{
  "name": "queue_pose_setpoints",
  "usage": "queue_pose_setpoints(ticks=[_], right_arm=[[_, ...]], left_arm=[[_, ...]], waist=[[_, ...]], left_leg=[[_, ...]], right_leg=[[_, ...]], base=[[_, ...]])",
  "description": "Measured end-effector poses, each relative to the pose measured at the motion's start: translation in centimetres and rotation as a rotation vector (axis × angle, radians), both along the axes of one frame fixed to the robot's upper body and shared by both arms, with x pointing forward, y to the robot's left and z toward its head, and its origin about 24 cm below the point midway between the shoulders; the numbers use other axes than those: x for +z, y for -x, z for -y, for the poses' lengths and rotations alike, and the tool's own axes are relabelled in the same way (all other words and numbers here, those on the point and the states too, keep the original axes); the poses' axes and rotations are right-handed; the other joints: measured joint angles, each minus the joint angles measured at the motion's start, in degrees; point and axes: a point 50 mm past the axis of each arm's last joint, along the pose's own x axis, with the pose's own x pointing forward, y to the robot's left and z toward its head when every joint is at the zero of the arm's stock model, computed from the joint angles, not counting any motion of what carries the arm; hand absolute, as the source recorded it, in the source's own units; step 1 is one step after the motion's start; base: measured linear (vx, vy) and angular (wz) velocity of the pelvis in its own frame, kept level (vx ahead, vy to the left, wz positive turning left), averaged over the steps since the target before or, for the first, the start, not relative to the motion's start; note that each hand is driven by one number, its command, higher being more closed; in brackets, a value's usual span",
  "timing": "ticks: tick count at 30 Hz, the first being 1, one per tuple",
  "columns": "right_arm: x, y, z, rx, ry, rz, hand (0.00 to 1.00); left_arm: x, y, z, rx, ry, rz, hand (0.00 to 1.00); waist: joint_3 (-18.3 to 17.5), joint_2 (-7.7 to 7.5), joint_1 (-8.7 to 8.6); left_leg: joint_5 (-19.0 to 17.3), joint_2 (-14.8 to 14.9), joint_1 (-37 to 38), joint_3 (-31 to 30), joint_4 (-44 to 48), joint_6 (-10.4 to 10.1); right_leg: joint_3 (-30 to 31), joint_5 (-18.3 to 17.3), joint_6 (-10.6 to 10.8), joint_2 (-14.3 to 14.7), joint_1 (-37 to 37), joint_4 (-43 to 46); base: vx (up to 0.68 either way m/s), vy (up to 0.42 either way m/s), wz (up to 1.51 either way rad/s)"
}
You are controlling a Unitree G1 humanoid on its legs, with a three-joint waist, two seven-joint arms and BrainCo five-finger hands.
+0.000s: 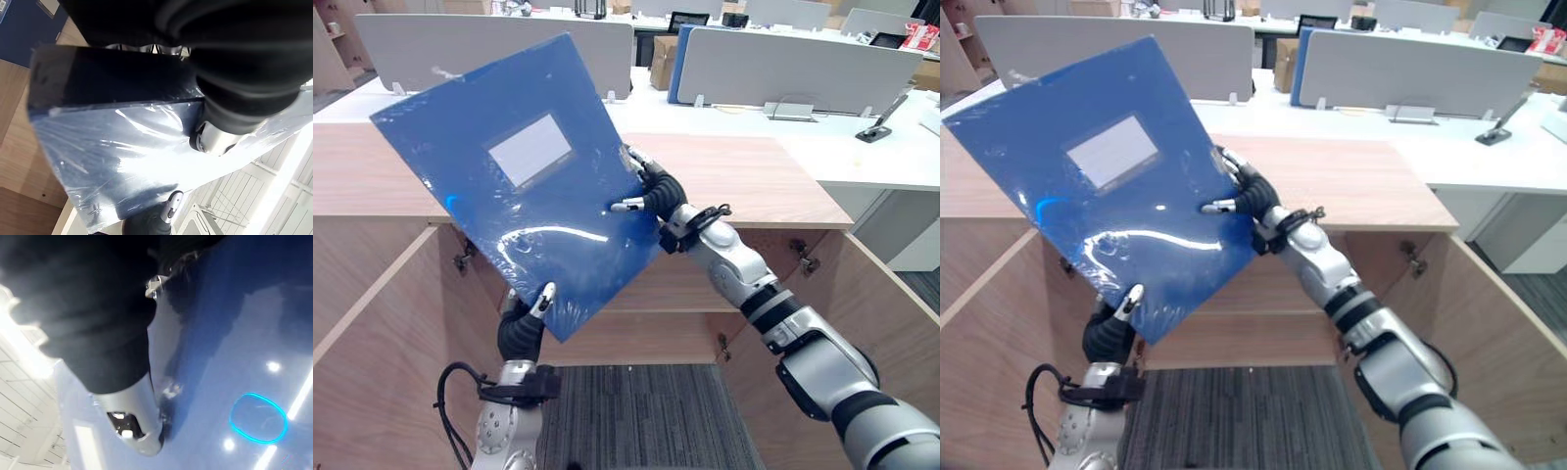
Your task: Walk over to the cabinet, pick up the folder, carry it to the office cabinet, place the folder inside the office cabinet, then close the office cabinet door
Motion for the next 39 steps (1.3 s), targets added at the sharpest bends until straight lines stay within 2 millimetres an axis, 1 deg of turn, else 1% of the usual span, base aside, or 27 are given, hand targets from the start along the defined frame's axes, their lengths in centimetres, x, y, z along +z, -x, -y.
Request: queue_pose_setpoints(ticks=[4,5,9,14,15,17,18,19,22,25,28,31,32,34,36,38,39], right_arm=[[-0.2,-0.2,0.0,0.009,0.045,-0.003,0.0],[-0.4,-0.3,-0.1,0.016,0.07,-0.008,1.0],[-1.6,-0.4,-0.5,0.047,0.161,-0.03,1.0],[-2.9,-0.3,-0.4,0.072,0.228,-0.082,1.0],[-3.1,-0.3,-0.3,0.079,0.239,-0.093,1.0],[-3.7,-0.2,0.3,0.093,0.256,-0.136,1.0],[-4.1,-0.2,0.6,0.091,0.268,-0.159,1.0],[-4.7,-0.1,1.3,0.087,0.302,-0.192,1.0],[-5.5,0.1,1.9,0.098,0.343,-0.223,1.0],[-5.7,0.3,1.9,0.13,0.347,-0.238,1.0],[-5.5,0.5,2.0,0.145,0.34,-0.234,1.0],[-6.0,1.4,1.7,0.2,0.319,-0.241,1.0],[-6.5,1.9,1.6,0.216,0.304,-0.253,1.0],[-7.5,2.8,1.4,0.248,0.276,-0.279,1.0],[-8.5,4.0,1.5,0.252,0.172,-0.314,1.0],[-9.2,4.8,2.1,0.232,0.102,-0.339,1.0],[-9.4,5.0,2.6,0.213,0.058,-0.346,1.0]], left_arm=[[0.0,0.0,-0.1,-0.011,-0.013,-0.001,1.0],[0.0,0.0,-0.1,-0.015,-0.011,-0.002,1.0],[0.0,-0.1,-0.5,-0.028,-0.005,-0.008,1.0],[0.1,0.0,-1.1,-0.042,-0.043,-0.014,1.0],[0.1,0.0,-1.3,-0.047,-0.059,-0.015,0.0],[0.2,0.0,-1.4,-0.07,-0.086,-0.013,0.0],[0.5,0.0,-1.2,-0.088,-0.089,0.007,0.0],[1.4,0.1,-0.7,-0.126,-0.091,0.055,0.0],[2.5,-0.1,-0.1,-0.183,-0.084,0.119,0.0],[3.0,-0.4,0.3,-0.23,-0.052,0.16,0.0],[3.2,-0.4,0.3,-0.277,-0.027,0.174,0.0],[3.7,-0.2,0.8,-0.346,0.002,0.226,0.0],[3.7,-0.1,1.2,-0.379,0.019,0.237,0.0],[3.6,0.1,1.8,-0.425,0.033,0.239,0.0],[3.0,0.1,2.0,-0.477,0.049,0.232,0.0],[1.5,0.0,2.1,-0.52,0.043,0.176,0.0],[0.3,-0.1,2.0,-0.535,0.031,0.121,0.0]], waist=[[0.0,0.0,0.06],[0.0,0.0,0.02],[-0.01,0.01,0.1],[-0.04,0.02,0.14],[-0.08,0.03,0.15],[-0.21,0.02,0.15],[-0.24,-0.02,0.17],[-0.28,-0.07,0.37],[-0.48,-0.02,0.53],[-0.56,-0.02,0.26],[-0.61,-0.06,0.18],[-0.87,-0.29,0.12],[-1.0,-0.29,0.11],[-1.25,-0.26,0.11],[-1.54,-0.21,-0.11],[-1.84,-0.21,-0.43],[-2.0,-0.24,-0.65]], left_leg=[[0.11,0.05,-0.04,-0.11,0.01,-0.05],[0.17,0.09,-0.03,-0.12,0.0,-0.11],[0.38,0.22,-0.02,-0.22,0.0,-0.17],[0.58,0.28,-0.03,-0.27,0.0,-0.2],[0.59,0.28,-0.03,-0.28,0.0,-0.21],[0.6,0.29,-0.04,-0.31,0.01,-0.21],[0.61,0.29,-0.06,-0.32,0.01,-0.21],[0.61,0.29,-0.12,-0.36,0.01,-0.22],[0.61,0.31,-0.22,-0.37,0.01,-0.22],[0.62,0.42,-0.23,-0.36,0.02,-0.22],[0.62,0.53,-0.26,-0.34,0.02,-0.22],[0.61,0.63,-0.28,-0.29,0.02,-0.22],[0.61,0.65,-0.28,-0.24,0.02,-0.22],[0.61,0.69,-0.29,-0.01,0.02,-0.22],[0.61,0.78,-0.38,0.45,0.02,-0.23],[0.63,0.99,-0.42,0.57,0.01,-0.25],[0.61,0.99,-0.51,0.66,0.01,-0.27]], right_leg=[[-0.15,-0.02,-0.04,0.05,0.0,0.06],[-0.15,-0.05,-0.09,0.07,-0.02,0.16],[-0.21,-0.15,-0.25,0.13,-0.14,0.54],[-0.22,-0.31,-0.51,0.13,-0.24,0.8],[-0.22,-0.31,-0.52,0.14,-0.24,0.81],[-0.21,-0.31,-0.53,0.15,-0.24,0.81],[-0.21,-0.31,-0.53,0.16,-0.25,0.81],[-0.23,-0.31,-0.53,0.16,-0.31,0.8],[-0.22,-0.27,-0.47,0.19,-0.43,0.79],[-0.2,-0.19,-0.34,0.31,-0.46,0.78],[-0.16,-0.22,-0.4,0.4,-0.52,0.78],[-0.04,-0.26,-0.45,0.49,-0.57,0.78],[0.09,-0.25,-0.44,0.49,-0.61,0.81],[0.38,-0.26,-0.45,0.49,-0.87,0.98],[0.76,-0.29,-0.48,0.47,-1.47,1.48],[0.94,-0.29,-0.47,0.45,-1.61,1.48],[1.07,-0.29,-0.47,0.46,-1.73,1.35]], base=[[-0.03,0.002,0.02],[-0.05,0.002,0.01],[-0.05,0.002,0.01],[-0.04,0.003,0.01],[-0.03,0.002,0.01],[0.0,0.0,0.0],[0.0,0.0,0.0],[0.0,0.0,0.0],[0.0,0.0,0.0],[0.0,0.0,0.0],[0.0,0.0,0.0],[0.0,0.0,0.0],[0.0,0.0,0.0],[0.0,0.0,-0.06],[-0.03,0.002,-0.11],[-0.05,0.001,-0.06],[-0.05,0.0,-0.04]])
